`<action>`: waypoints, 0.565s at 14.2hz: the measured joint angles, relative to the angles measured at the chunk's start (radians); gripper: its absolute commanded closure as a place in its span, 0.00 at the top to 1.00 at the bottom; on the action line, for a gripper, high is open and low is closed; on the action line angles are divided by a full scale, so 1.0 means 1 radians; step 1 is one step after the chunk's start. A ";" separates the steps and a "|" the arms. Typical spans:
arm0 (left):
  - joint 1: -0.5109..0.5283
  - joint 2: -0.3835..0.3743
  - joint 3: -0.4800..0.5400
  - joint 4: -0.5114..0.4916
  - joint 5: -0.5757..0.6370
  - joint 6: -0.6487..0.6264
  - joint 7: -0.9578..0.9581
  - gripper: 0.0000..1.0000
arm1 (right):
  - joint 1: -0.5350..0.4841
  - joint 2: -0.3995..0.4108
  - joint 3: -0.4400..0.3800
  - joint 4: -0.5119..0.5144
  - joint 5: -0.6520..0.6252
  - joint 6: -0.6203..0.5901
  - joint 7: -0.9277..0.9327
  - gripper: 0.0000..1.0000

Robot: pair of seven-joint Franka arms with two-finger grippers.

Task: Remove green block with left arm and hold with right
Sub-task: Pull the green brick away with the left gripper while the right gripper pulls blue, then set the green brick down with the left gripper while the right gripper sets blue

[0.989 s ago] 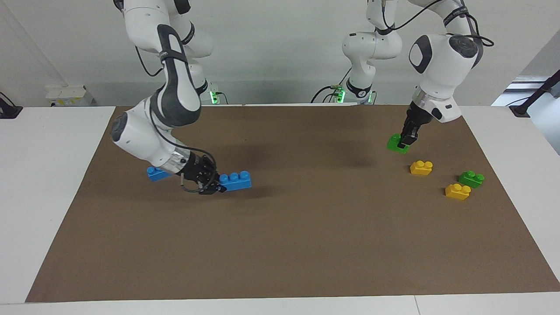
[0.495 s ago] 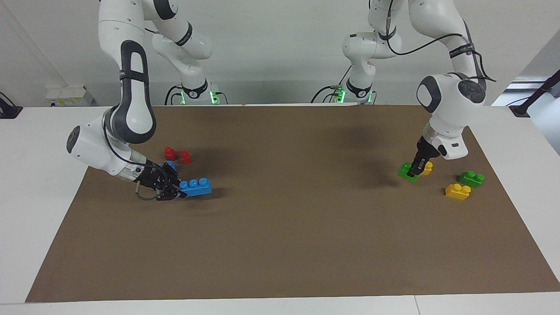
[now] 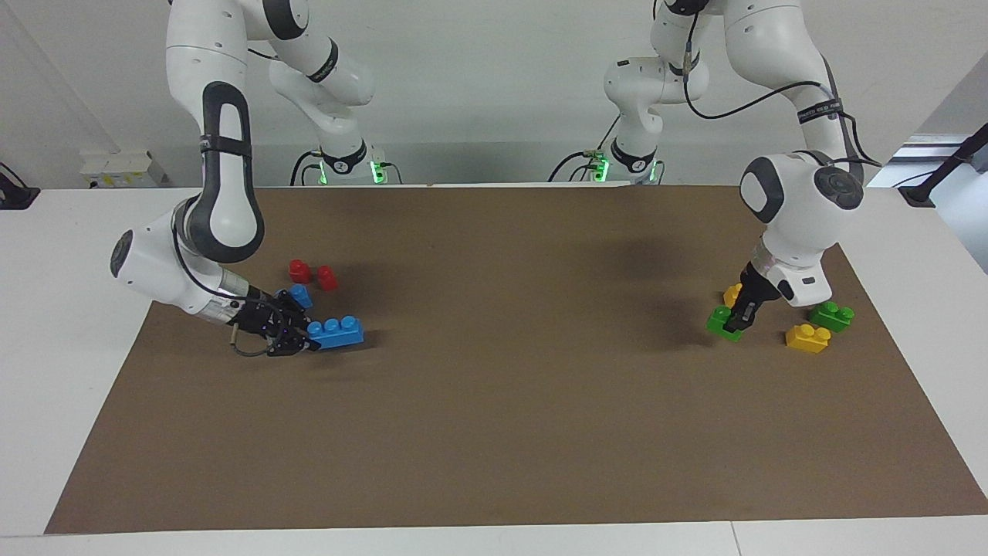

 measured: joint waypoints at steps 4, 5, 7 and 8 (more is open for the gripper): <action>0.033 0.025 -0.001 0.027 0.009 0.020 0.005 0.00 | 0.005 -0.001 0.007 -0.014 0.000 0.018 -0.003 1.00; 0.036 0.026 -0.001 0.027 0.010 0.026 0.007 0.00 | 0.006 -0.001 0.009 -0.014 0.000 0.018 -0.003 1.00; 0.038 0.027 -0.001 0.026 0.014 0.035 0.008 0.52 | 0.006 -0.002 0.012 -0.008 0.000 0.015 -0.003 1.00; 0.038 0.028 -0.002 0.026 0.016 0.039 0.010 1.00 | 0.006 -0.007 0.012 0.002 0.000 0.006 -0.003 1.00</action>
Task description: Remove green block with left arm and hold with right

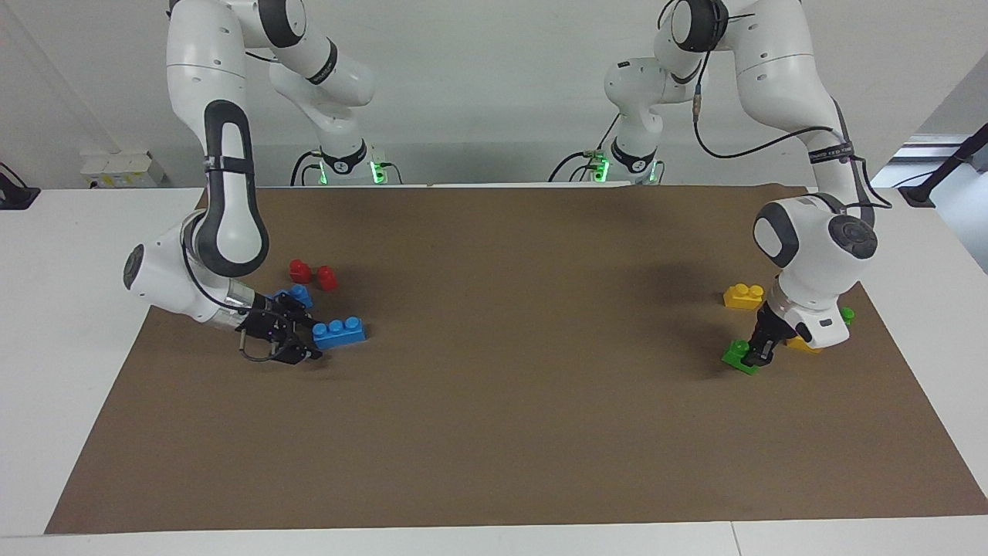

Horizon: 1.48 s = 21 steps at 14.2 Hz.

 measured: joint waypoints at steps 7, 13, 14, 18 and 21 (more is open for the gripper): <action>-0.001 0.011 -0.014 0.012 0.003 0.031 0.085 1.00 | 0.033 -0.180 0.003 0.072 -0.129 -0.103 0.000 1.00; -0.013 -0.116 -0.021 0.023 0.003 -0.103 0.298 1.00 | 0.119 -0.309 0.010 0.218 -0.399 -0.339 -0.172 1.00; -0.013 -0.144 -0.021 0.024 0.003 -0.138 0.339 1.00 | 0.132 -0.338 0.011 0.232 -0.430 -0.374 -0.224 1.00; -0.013 -0.255 -0.029 0.033 0.003 -0.281 0.487 1.00 | 0.154 -0.452 0.013 0.249 -0.551 -0.489 -0.517 1.00; -0.013 -0.327 -0.035 0.078 0.004 -0.415 0.582 1.00 | 0.151 -0.460 0.007 0.248 -0.593 -0.492 -0.658 1.00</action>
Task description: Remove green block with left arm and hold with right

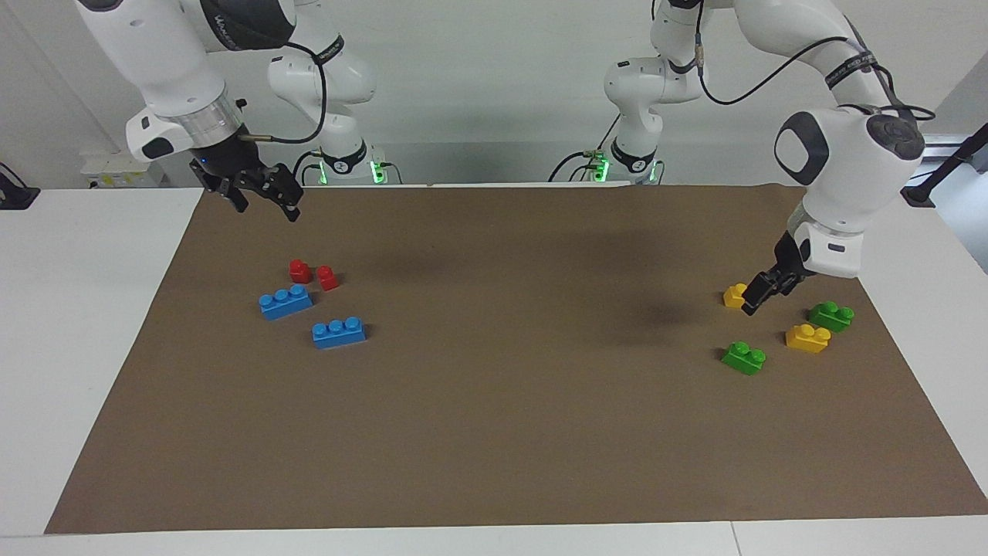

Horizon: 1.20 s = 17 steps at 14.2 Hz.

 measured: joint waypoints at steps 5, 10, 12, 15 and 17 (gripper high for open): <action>0.000 -0.114 0.000 0.031 0.009 -0.183 0.183 1.00 | 0.000 0.008 -0.002 -0.002 -0.027 0.000 -0.030 1.00; 0.000 -0.129 -0.018 0.100 0.012 -0.335 0.278 1.00 | 0.000 0.008 -0.002 -0.002 -0.030 0.000 -0.036 1.00; 0.000 -0.129 -0.021 0.102 0.012 -0.348 0.285 1.00 | 0.000 0.008 -0.002 -0.002 -0.030 0.000 -0.037 1.00; 0.000 -0.129 -0.021 0.104 0.012 -0.349 0.288 1.00 | 0.000 0.008 -0.002 -0.002 -0.030 0.000 -0.037 1.00; 0.000 -0.129 -0.021 0.104 0.012 -0.357 0.290 1.00 | 0.000 0.008 -0.002 -0.002 -0.030 0.000 -0.037 1.00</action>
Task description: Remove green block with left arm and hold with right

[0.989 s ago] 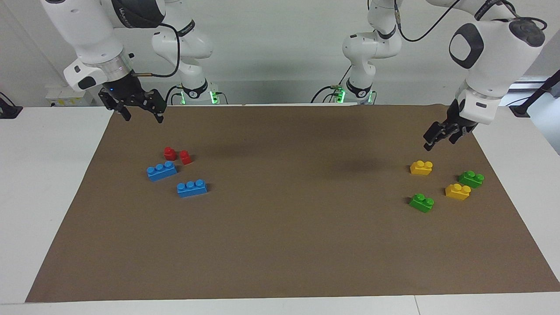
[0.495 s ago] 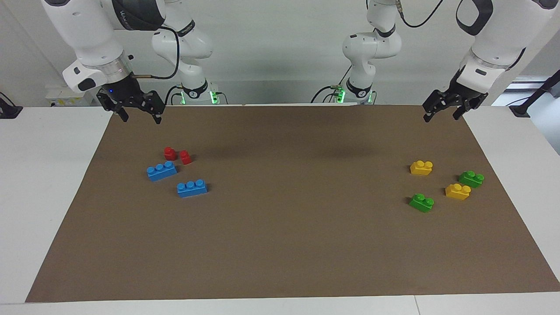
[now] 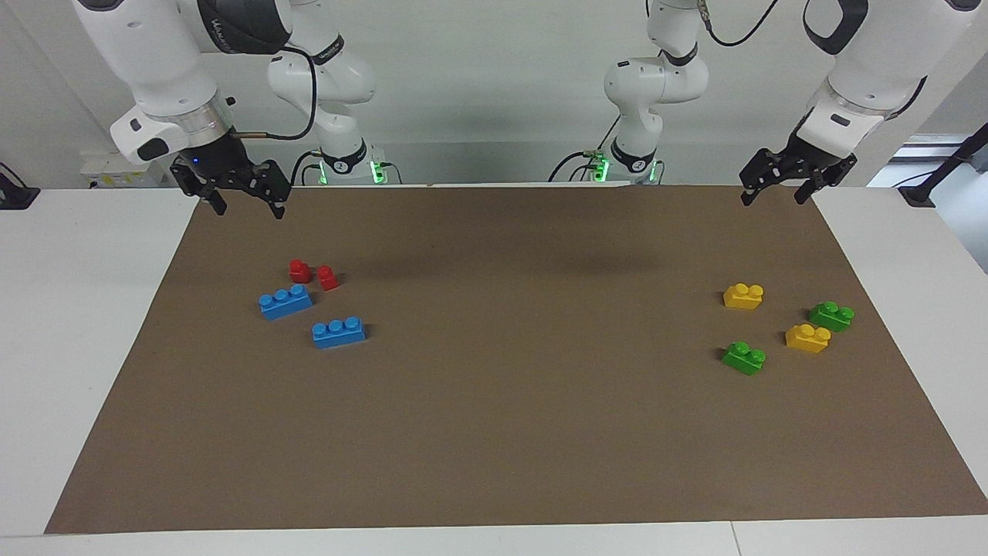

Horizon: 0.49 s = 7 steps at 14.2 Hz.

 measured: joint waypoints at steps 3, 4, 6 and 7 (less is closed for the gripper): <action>0.000 0.000 0.000 0.000 0.000 -0.005 0.001 1.00 | 0.001 0.000 0.001 0.000 0.000 0.000 -0.001 1.00; 0.000 0.000 0.000 0.000 0.000 -0.006 0.001 1.00 | 0.001 0.000 0.002 -0.001 0.000 0.000 -0.001 1.00; 0.000 0.000 0.000 0.000 0.000 -0.006 0.001 1.00 | 0.002 0.000 0.003 -0.001 0.000 0.000 -0.008 1.00; 0.000 0.000 0.000 0.000 0.001 -0.006 0.001 1.00 | 0.001 0.000 0.003 -0.001 0.000 0.000 -0.019 1.00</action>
